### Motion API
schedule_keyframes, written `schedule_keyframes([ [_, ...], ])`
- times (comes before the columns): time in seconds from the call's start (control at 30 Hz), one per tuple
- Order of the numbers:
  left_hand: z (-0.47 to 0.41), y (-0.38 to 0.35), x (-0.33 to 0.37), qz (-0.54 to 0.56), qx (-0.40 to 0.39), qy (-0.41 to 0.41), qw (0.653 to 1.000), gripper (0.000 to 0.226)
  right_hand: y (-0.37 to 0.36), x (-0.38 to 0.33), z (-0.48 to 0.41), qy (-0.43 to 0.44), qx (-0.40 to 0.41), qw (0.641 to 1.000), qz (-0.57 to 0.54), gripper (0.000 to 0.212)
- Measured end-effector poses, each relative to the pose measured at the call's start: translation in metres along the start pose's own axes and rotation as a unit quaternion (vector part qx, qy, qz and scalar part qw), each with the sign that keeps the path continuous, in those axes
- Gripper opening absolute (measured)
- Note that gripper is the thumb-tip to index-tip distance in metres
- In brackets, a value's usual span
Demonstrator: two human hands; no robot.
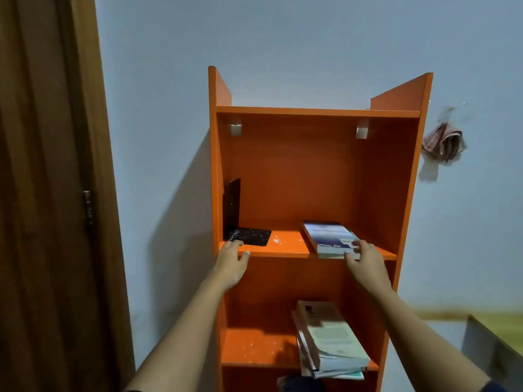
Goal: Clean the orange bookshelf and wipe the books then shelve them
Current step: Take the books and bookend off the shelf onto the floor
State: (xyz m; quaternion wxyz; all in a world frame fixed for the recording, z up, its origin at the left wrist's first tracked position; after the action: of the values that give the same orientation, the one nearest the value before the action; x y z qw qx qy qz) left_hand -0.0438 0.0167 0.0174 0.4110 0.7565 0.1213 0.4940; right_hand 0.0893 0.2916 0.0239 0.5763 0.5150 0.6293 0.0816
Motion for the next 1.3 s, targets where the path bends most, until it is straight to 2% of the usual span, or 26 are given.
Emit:
schedule_keyframes([
  [0.1, -0.031, 0.000, -0.002, -0.025, 0.024, -0.023, 0.999, 0.044, 0.005, 0.017, -0.024, -0.020, 0.045, 0.998, 0.026, 0.045],
  [0.2, -0.060, -0.009, -0.001, -0.064, -0.005, -0.019, 0.998, 0.045, -0.005, 0.037, -0.052, -0.045, 0.014, 0.997, 0.059, 0.052],
  [0.3, -0.089, -0.020, 0.001, -0.123, -0.013, -0.019, 0.992, 0.048, -0.018, 0.051, -0.074, -0.029, 0.009, 0.998, 0.056, 0.054],
  [0.53, -0.132, -0.049, -0.008, -0.259, -0.108, 0.070, 0.957, 0.052, -0.025, 0.059, -0.088, 0.013, 0.035, 0.999, 0.008, 0.040],
  [0.8, -0.110, -0.052, 0.002, -0.252, -0.111, 0.036, 0.961, 0.050, -0.019, 0.054, -0.083, 0.011, 0.012, 1.000, 0.009, 0.039],
  [0.9, -0.093, -0.056, 0.008, -0.248, -0.092, 0.007, 0.964, 0.050, -0.021, 0.052, -0.075, 0.005, 0.017, 1.000, 0.001, 0.039],
  [1.0, -0.081, -0.055, 0.010, -0.192, -0.058, -0.022, 0.980, 0.046, -0.022, 0.052, -0.071, -0.013, 0.002, 1.000, -0.018, 0.044],
  [1.1, -0.074, -0.048, 0.002, -0.132, 0.031, -0.035, 0.990, 0.040, -0.019, 0.051, -0.070, -0.013, -0.004, 1.000, -0.016, 0.049],
  [1.2, -0.065, -0.032, -0.006, -0.148, 0.152, -0.004, 0.977, 0.035, -0.014, 0.052, -0.068, -0.021, 0.003, 1.000, 0.018, 0.053],
  [1.3, -0.060, -0.021, -0.010, -0.156, 0.206, 0.023, 0.966, 0.043, -0.014, 0.054, -0.065, -0.028, -0.010, 0.999, 0.016, 0.058],
])
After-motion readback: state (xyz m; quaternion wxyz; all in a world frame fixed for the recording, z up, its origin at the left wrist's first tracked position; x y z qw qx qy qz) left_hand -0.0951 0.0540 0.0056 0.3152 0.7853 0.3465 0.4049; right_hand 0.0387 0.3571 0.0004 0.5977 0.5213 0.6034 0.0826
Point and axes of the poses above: each hand's wrist, its own z-axis away from the middle knuckle, its own y-axis out of the back of the hand, x = y × z, the point moved 5 cm from there along -z, towards the middle knuckle, and after that the axes turned 14 degrees about -x, right-handed, at the moved point
